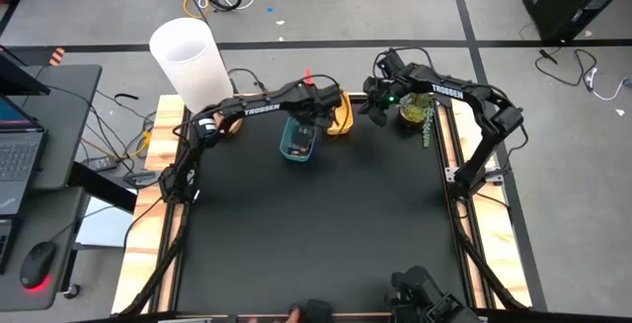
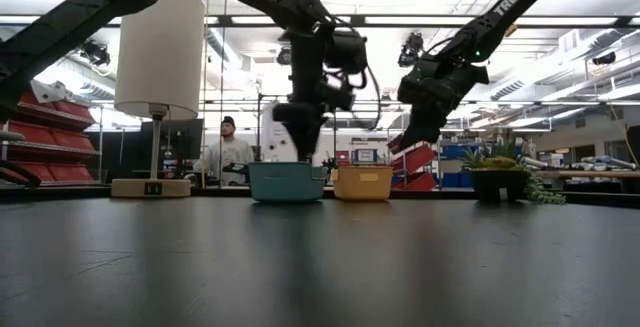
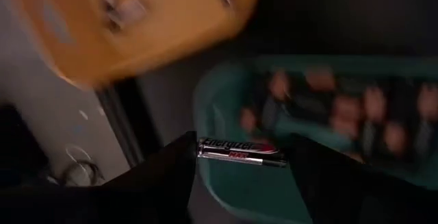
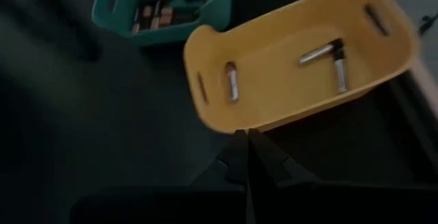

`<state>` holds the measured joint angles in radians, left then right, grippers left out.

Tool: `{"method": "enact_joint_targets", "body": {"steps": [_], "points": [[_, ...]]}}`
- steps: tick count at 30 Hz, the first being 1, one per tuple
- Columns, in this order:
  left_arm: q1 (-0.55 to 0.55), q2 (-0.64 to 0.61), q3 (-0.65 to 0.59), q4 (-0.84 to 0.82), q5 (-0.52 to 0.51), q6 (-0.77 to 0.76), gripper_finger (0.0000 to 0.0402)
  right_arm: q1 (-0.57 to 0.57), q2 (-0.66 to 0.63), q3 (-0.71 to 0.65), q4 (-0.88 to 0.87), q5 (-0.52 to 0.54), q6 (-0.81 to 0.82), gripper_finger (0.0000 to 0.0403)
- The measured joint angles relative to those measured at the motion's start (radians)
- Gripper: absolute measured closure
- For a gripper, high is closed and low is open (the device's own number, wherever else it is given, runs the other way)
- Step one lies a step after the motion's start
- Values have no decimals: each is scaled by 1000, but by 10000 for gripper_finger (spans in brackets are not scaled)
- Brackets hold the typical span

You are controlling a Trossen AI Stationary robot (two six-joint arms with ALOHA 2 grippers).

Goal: Sort batteries
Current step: Put the silver black battery into the yellow bin

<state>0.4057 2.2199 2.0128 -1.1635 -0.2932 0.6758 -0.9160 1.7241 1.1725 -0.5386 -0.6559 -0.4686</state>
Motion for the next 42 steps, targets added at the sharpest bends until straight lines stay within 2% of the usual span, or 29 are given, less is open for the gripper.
{"method": "enact_joint_targets", "body": {"steps": [7, 12, 18, 24, 26, 28, 29, 31, 34, 37, 42], "points": [[19, 4, 5, 357, 159, 54, 161, -29, -81, 0, 89, 2, 120, 402], [32, 5, 5, 471, 283, 48, 161, -28, -160, 0, 83, 12, 147, 402], [33, 5, 4, 579, 232, -23, 137, -2, -213, 0, 66, 35, 155, 402], [45, 5, -10, 684, 109, -47, 91, 35, -226, 0, 67, 35, 154, 402], [52, 5, -10, 669, 59, -69, 83, 42, -226, -4, 70, 37, 154, 403], [60, 2, -10, 601, 51, -107, 82, 48, -227, -21, 80, 37, 155, 403], [66, -1, -11, 554, 79, -130, 83, 49, -227, -34, 89, 37, 155, 403], [82, -10, -11, 468, 200, -187, 90, 50, -229, -69, 122, 36, 167, 403], [104, -17, -10, 333, 340, -247, 106, 53, -230, -155, 245, 30, 210, 403], [111, -16, -11, 214, 358, -295, 124, 55, -229, -248, 366, 29, 236, 403], [64, -37, -11, 168, 349, -335, 149, 65, -229, -387, 586, 27, 237, 403]]}}
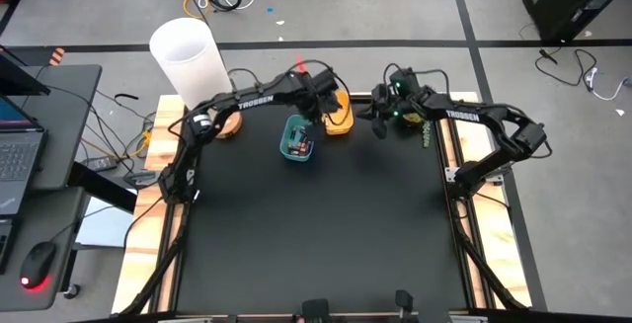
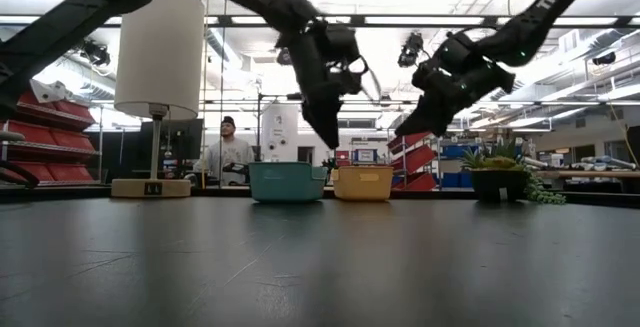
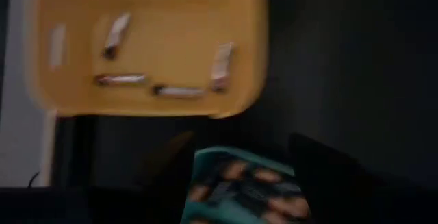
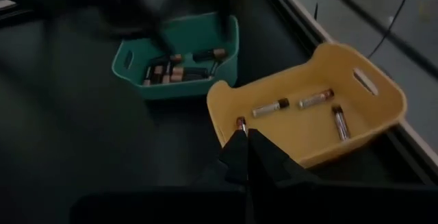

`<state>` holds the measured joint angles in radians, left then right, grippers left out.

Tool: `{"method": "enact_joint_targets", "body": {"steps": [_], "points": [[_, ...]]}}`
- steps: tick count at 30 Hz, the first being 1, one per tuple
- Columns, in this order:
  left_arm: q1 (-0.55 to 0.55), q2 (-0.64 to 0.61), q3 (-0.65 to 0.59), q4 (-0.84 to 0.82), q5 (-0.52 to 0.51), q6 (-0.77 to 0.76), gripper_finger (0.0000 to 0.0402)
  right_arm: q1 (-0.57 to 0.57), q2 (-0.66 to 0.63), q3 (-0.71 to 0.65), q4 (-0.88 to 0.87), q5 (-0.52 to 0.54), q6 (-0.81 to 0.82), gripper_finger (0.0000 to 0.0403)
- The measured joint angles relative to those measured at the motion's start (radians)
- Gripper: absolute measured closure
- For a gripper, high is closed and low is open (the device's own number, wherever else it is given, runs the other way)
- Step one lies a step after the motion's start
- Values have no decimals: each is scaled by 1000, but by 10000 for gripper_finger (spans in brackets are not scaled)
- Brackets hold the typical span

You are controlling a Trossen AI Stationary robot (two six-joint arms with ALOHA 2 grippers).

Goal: Sort batteries
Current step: Put the silver black battery into the yellow bin

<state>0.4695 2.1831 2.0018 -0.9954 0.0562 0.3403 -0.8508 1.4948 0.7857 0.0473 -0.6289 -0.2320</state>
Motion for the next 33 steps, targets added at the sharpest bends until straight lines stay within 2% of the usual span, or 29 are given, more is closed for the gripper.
{"method": "enact_joint_targets", "body": {"steps": [4, 6, 10, 15, 20, 27, 33], "points": [[-64, -30, 1, -82, -76, -34, 162, 23, 0, -75, 175, -4, 31, 403], [-84, -39, 1, -174, -130, -67, 167, 32, 0, -96, 210, -21, 39, 402], [-115, -80, -69, -282, -144, -137, 172, 43, 0, -111, 221, -53, 39, 402], [-141, -208, -260, -298, -191, -200, 172, 52, 0, -112, 224, -54, 54, 401], [-165, -391, -453, -307, -230, -302, 172, 68, 0, -112, 228, -54, 56, 398], [-240, -655, -787, -158, -248, -311, 172, 97, 0, -112, 278, -48, 119, 396], [-322, -741, -1021, -157, -224, -370, 172, 172, 1, -111, 300, -29, 204, 396]]}}
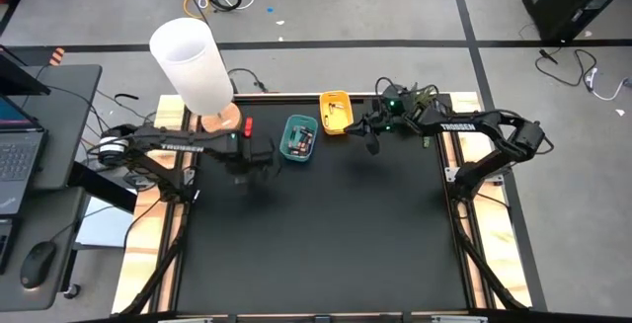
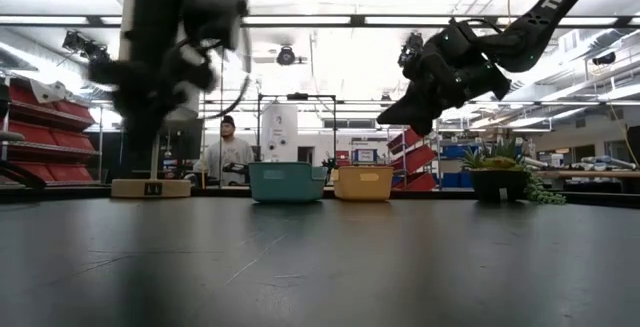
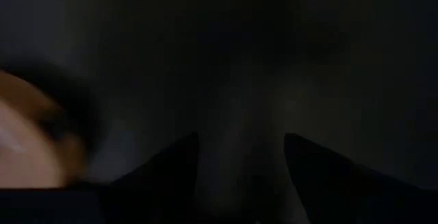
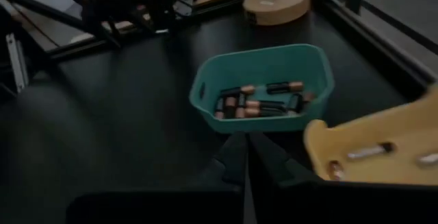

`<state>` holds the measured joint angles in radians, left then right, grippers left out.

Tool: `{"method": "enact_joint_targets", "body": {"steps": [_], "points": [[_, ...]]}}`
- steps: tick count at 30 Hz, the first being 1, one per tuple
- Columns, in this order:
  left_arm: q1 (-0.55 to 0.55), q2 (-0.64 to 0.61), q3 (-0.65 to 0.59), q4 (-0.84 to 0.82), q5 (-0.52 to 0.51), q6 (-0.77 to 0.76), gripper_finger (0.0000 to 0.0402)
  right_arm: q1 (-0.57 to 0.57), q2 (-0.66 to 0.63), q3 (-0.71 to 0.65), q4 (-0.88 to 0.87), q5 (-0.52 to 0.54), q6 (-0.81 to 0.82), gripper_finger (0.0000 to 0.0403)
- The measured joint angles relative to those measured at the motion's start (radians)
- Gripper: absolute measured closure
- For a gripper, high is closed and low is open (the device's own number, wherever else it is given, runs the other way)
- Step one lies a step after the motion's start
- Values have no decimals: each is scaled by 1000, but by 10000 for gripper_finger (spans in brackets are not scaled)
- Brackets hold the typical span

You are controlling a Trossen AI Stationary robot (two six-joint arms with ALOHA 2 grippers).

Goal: Sort batteries
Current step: Put the silver black battery into the yellow bin

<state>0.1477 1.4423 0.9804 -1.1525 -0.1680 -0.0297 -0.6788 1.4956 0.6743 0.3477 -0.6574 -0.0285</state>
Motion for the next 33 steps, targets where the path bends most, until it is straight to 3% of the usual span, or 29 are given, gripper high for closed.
{"method": "enact_joint_targets", "body": {"steps": [6, 19, 25, 33], "points": [[-42, 13, -135, -14, 54, -63, 172, 127, 0, 0, 25, 87, 2, 397], [-47, 19, -264, -21, 186, -158, 172, 289, 0, -11, 31, 176, 1, 395], [-46, 20, -324, -61, 287, -185, 172, 342, 1, -49, 41, 299, 40, 395], [-45, 20, -336, -4, 216, -336, 161, 371, 1, -80, 113, 360, 145, 394]]}}
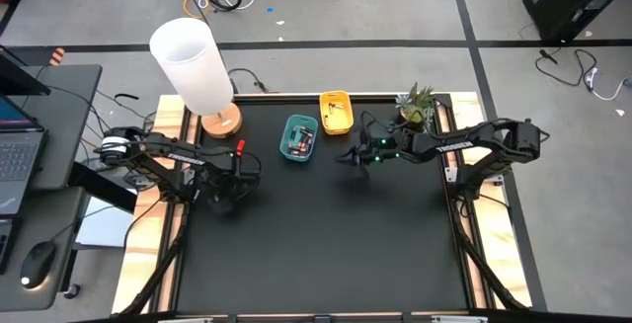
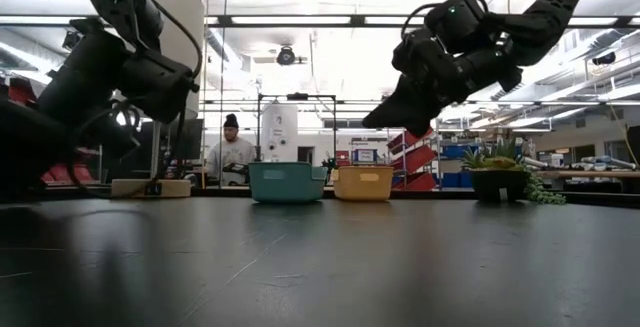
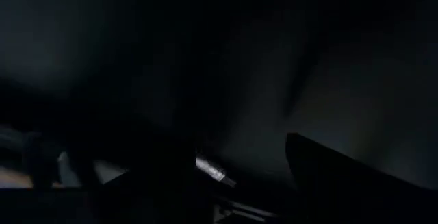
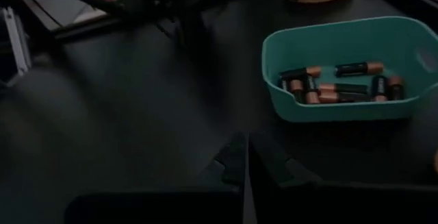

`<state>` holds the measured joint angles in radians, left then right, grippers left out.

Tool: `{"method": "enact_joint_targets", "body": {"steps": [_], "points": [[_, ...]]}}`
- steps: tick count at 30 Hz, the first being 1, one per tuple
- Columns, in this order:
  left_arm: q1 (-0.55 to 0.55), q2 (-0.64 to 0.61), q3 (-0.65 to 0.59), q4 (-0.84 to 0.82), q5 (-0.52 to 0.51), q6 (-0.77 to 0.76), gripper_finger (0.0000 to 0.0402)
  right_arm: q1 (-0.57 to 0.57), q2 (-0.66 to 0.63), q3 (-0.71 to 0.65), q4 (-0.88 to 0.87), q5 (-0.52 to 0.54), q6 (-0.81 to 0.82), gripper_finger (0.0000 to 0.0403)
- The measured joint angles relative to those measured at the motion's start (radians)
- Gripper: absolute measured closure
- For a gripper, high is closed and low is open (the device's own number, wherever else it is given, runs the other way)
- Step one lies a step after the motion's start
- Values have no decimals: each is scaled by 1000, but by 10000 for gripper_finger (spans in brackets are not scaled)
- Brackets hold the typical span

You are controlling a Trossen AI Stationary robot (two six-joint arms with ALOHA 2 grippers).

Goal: Sort batteries
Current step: Put the silver black battery into the yellow bin

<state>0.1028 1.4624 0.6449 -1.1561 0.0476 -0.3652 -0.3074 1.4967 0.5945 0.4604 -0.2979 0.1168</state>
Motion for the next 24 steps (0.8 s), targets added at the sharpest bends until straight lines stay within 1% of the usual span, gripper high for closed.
{"method": "enact_joint_targets", "body": {"steps": [3, 8, 14, 19, 21, 24], "points": [[0, 0, 0, 5, -29, -124, 143, 17, 0, 0, 17, 1, 35, 395], [0, 0, 0, 30, -32, -283, 114, 55, 0, 0, 18, 39, 79, 396], [0, 0, 0, 32, -33, -397, 101, 132, 0, 0, 18, 123, 144, 395], [0, 0, 0, 36, -8, -398, 101, 201, 0, 0, 21, 213, 219, 397], [0, 0, 0, 39, 55, -345, 101, 230, 0, 0, 27, 245, 235, 400], [-1, 0, 0, 28, 196, -227, 101, 268, 0, 0, 42, 287, 251, 402]]}}
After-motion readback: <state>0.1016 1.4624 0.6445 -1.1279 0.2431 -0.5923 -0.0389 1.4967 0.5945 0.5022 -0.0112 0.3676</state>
